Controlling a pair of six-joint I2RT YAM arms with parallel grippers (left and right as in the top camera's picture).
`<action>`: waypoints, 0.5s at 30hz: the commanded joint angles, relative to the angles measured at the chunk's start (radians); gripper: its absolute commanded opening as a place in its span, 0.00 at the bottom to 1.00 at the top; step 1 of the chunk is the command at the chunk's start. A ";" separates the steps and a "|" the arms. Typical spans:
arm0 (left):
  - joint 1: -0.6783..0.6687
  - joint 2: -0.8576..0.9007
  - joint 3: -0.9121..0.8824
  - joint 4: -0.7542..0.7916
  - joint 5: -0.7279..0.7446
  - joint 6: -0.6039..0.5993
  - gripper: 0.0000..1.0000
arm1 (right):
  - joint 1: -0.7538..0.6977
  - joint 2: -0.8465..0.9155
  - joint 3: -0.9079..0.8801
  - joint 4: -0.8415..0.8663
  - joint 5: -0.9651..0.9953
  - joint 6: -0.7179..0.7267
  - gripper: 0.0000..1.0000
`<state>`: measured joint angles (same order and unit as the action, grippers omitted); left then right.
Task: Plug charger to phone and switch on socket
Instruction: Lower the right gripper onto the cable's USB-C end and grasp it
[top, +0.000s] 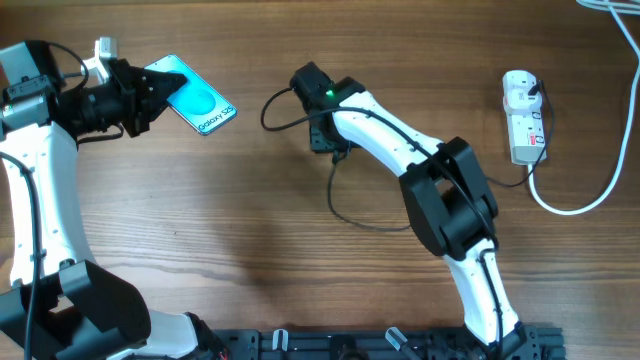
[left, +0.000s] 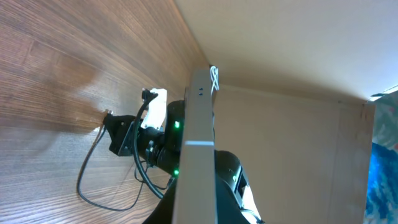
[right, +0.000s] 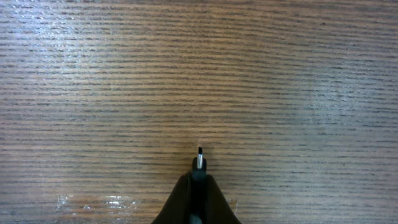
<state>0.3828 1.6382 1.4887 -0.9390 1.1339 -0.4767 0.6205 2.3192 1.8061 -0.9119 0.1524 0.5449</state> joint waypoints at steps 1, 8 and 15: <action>0.001 -0.015 0.003 0.002 0.024 -0.003 0.04 | 0.022 0.068 -0.111 0.056 -0.110 0.017 0.08; 0.001 -0.015 0.003 -0.001 0.024 -0.003 0.04 | 0.022 0.068 -0.157 0.081 -0.109 0.031 0.24; 0.001 -0.015 0.003 -0.002 0.024 -0.003 0.04 | 0.020 0.065 -0.134 0.055 -0.109 0.028 0.04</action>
<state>0.3828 1.6382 1.4887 -0.9401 1.1336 -0.4767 0.6277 2.2810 1.7237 -0.8097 0.1154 0.5713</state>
